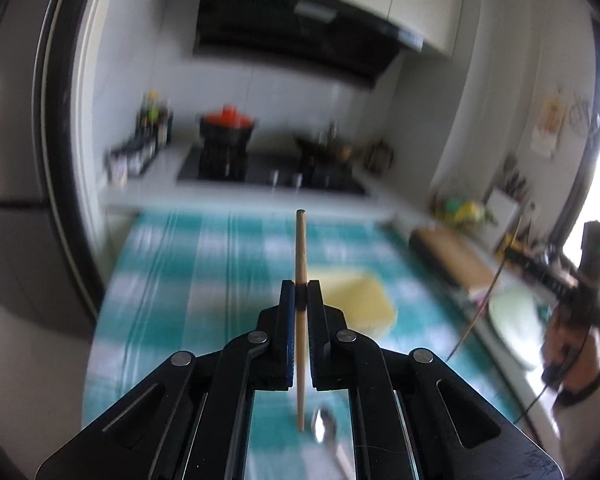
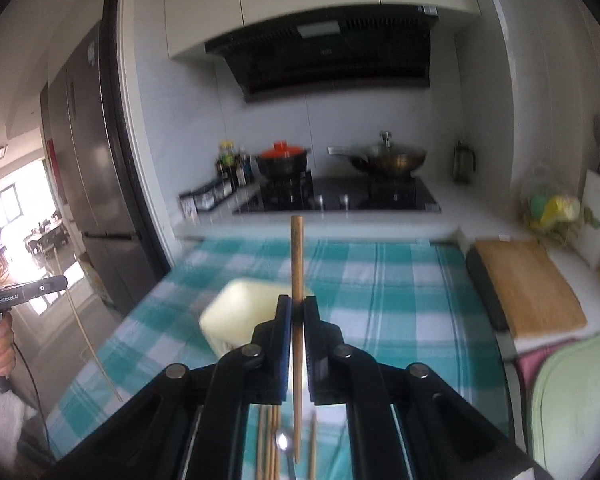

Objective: Organize utensils
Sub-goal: 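Lift both held chopsticks and carry them over the cream caddy, then lower both chopsticks into the caddy and open both tools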

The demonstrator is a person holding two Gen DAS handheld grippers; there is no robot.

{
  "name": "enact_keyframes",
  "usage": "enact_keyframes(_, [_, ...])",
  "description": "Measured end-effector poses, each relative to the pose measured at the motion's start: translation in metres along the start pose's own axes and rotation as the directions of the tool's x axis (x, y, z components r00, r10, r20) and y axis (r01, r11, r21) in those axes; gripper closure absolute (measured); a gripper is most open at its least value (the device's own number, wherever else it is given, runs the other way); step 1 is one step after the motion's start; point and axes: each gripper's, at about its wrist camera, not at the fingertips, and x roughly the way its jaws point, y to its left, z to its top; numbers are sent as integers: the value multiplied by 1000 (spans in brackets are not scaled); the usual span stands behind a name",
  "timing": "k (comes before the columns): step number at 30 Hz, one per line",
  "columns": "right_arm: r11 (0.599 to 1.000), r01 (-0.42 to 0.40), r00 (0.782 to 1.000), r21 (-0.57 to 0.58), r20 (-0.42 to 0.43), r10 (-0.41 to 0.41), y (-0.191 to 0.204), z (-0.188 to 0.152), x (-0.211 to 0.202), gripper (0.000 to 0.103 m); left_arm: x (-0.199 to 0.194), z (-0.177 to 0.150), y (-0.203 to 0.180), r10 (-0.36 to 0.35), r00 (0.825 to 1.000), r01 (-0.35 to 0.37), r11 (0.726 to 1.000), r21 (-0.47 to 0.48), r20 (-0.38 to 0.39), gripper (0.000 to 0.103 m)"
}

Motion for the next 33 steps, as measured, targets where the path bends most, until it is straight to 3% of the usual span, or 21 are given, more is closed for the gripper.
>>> enact_keyframes(5, [1000,2,990,16,139,-4,15,34,37,97,44,52,-31,56,991,-58,998,19,121,99])
enact_keyframes(9, [1000,11,986,22,168,-15,22,31,78,97,97,55,-44,79,991,-80,997,7,105,99])
enact_keyframes(12, [1000,23,996,3,89,-23,22,14,114,97,142,37,-42,80,997,-80,997,0,0,99])
enact_keyframes(14, [1000,18,999,18,-32,-18,17,-1,142,97,168,22,-39,82,993,-82,997,2,-88,99])
enact_keyframes(17, [999,19,984,35,-175,-13,9,-26,176,97,202,-4,-33,88,976,-88,996,11,-201,99])
enact_keyframes(21, [999,27,971,34,-239,-18,6,-44,196,97,225,-26,-29,59,960,-64,998,-9,-273,98])
enact_keyframes(23, [999,22,969,32,-245,-13,6,-46,192,94,217,-29,-31,52,958,-59,998,-18,-281,90])
enact_keyframes(24, [999,30,970,25,-242,-23,8,-44,187,90,210,-29,-32,38,961,-45,999,-21,-275,72])
enact_keyframes(25, [999,34,972,26,-233,-27,9,-40,179,77,196,-26,-33,32,967,-38,999,-17,-254,52])
enact_keyframes(26, [999,31,977,32,-212,-24,9,-34,168,67,181,-21,-34,39,974,-41,999,-6,-225,44])
enact_keyframes(27, [999,29,983,36,-181,-22,10,-27,154,65,164,-18,-35,42,980,-41,999,8,-196,33])
enact_keyframes(29, [1000,29,993,10,-116,-28,12,-13,113,59,130,-13,-36,36,987,-29,998,47,-160,24])
enact_keyframes(31, [999,39,995,-30,-89,-42,15,-8,79,53,95,-18,-35,45,988,-32,996,86,-146,6])
enact_keyframes(33, [996,51,996,-71,-72,-56,16,-16,40,45,61,-38,-31,83,987,-66,990,122,-141,3])
